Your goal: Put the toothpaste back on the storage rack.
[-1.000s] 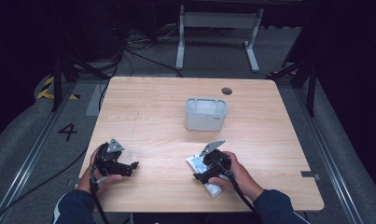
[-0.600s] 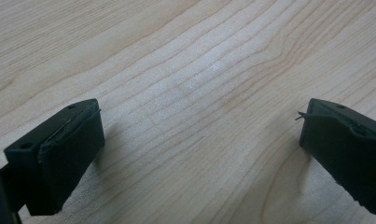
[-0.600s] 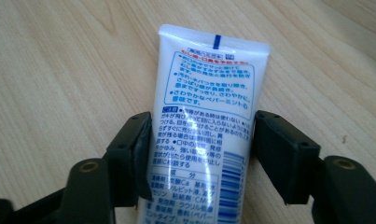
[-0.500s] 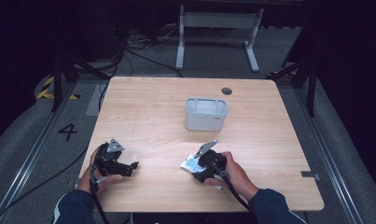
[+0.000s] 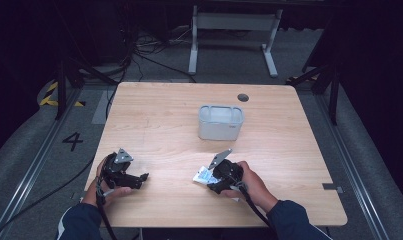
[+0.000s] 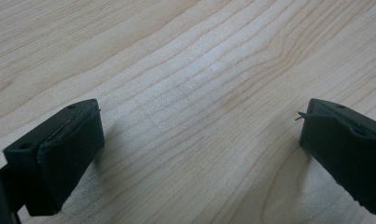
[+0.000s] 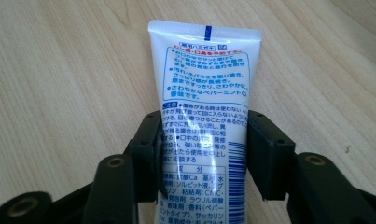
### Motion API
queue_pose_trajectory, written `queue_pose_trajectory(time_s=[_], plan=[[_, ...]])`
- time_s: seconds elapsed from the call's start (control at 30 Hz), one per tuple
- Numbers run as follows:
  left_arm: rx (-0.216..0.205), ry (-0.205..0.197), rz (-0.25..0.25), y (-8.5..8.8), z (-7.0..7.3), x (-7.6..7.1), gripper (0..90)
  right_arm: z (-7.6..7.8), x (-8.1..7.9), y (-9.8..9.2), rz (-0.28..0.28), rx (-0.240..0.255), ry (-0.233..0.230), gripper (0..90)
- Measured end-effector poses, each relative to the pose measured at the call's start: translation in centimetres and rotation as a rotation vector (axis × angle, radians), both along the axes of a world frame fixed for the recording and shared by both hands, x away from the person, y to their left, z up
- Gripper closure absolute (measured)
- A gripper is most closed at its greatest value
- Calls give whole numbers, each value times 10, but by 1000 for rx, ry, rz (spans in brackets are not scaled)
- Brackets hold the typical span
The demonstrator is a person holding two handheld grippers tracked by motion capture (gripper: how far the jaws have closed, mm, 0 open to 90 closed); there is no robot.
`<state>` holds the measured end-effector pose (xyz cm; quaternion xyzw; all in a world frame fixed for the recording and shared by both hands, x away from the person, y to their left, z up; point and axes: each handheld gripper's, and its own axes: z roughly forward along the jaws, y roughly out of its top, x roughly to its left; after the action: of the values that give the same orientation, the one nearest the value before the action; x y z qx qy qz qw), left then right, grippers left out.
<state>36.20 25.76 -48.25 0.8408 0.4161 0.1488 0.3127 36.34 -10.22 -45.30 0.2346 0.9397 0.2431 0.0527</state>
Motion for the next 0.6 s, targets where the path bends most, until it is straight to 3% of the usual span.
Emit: queue_pose_trajectory(time_s=[0.4, 0.6], plan=[[-1, -2, 0, 0, 0, 0, 3, 3, -2, -6, 33, 26, -7, 629], [-2, -2, -1, 0, 0, 0, 3, 4, -1, -14, 42, 48, 13, 641]])
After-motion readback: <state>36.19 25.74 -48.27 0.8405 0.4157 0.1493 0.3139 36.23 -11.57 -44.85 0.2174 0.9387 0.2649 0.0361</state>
